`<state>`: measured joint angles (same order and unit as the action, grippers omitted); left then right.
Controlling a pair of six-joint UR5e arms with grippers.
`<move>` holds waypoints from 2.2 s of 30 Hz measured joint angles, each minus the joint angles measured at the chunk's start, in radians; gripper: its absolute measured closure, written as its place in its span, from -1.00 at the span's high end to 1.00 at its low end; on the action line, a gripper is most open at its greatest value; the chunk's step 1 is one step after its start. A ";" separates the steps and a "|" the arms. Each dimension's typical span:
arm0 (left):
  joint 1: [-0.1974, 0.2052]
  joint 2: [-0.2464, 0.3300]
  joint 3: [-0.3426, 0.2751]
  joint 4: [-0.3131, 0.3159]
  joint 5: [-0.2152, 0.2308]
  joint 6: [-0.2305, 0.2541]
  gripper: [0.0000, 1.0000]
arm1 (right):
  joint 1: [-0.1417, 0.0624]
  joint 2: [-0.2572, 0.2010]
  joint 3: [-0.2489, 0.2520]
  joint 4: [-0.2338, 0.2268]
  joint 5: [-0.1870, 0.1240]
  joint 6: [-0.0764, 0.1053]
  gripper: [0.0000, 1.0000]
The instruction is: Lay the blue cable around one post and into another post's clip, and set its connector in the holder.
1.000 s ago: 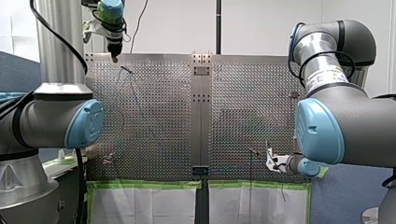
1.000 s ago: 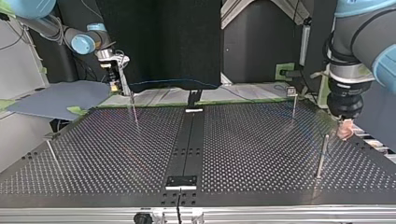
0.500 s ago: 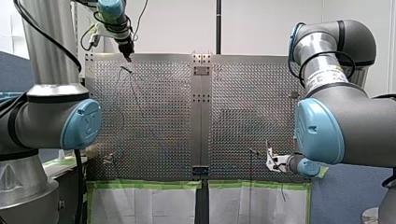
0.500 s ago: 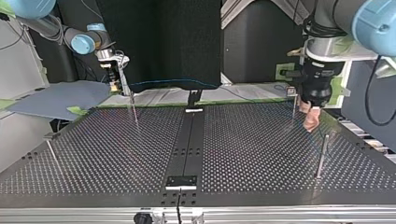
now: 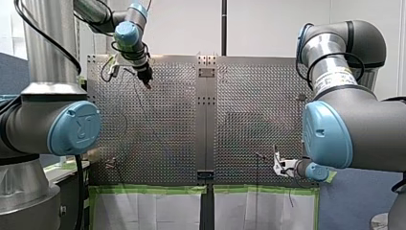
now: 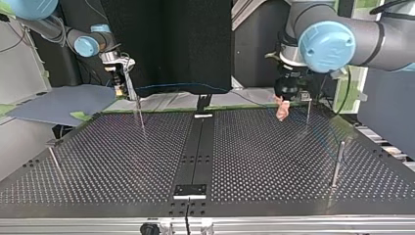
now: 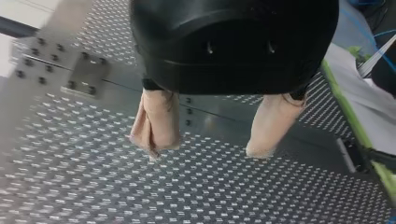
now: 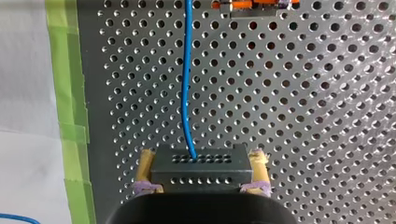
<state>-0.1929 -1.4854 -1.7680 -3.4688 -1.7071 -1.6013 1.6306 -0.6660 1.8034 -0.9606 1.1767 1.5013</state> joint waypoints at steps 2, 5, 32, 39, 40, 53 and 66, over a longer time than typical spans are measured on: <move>-0.017 -0.016 -0.016 0.017 -0.016 -0.016 1.00 | -0.001 0.000 0.000 0.002 0.001 -0.001 -1.00; -0.045 -0.045 -0.044 0.045 -0.044 -0.045 1.00 | -0.002 0.000 0.000 0.002 0.001 -0.002 -1.00; -0.303 -0.303 -0.053 0.303 0.040 -0.303 1.00 | -0.004 0.000 0.000 0.003 0.002 -0.004 -1.00; -0.379 -0.379 -0.041 0.379 0.010 -0.379 1.00 | -0.007 0.000 0.000 0.007 0.009 -0.002 -1.00; -0.389 -0.389 -0.040 0.389 0.006 -0.389 1.00 | -0.008 0.000 0.000 0.007 0.009 -0.002 -1.00; -0.519 -0.518 0.029 0.519 -0.021 -0.509 1.00 | -0.005 -0.001 0.000 0.012 0.012 -0.011 -1.00; -0.655 -0.654 0.113 0.655 -0.023 -0.515 1.00 | -0.001 -0.001 0.000 0.019 0.013 -0.024 -1.00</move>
<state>-0.8475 -2.1399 -1.6554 -2.8140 -1.7300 -2.1160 1.6294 -0.6666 1.8034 -0.9416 1.1892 1.4769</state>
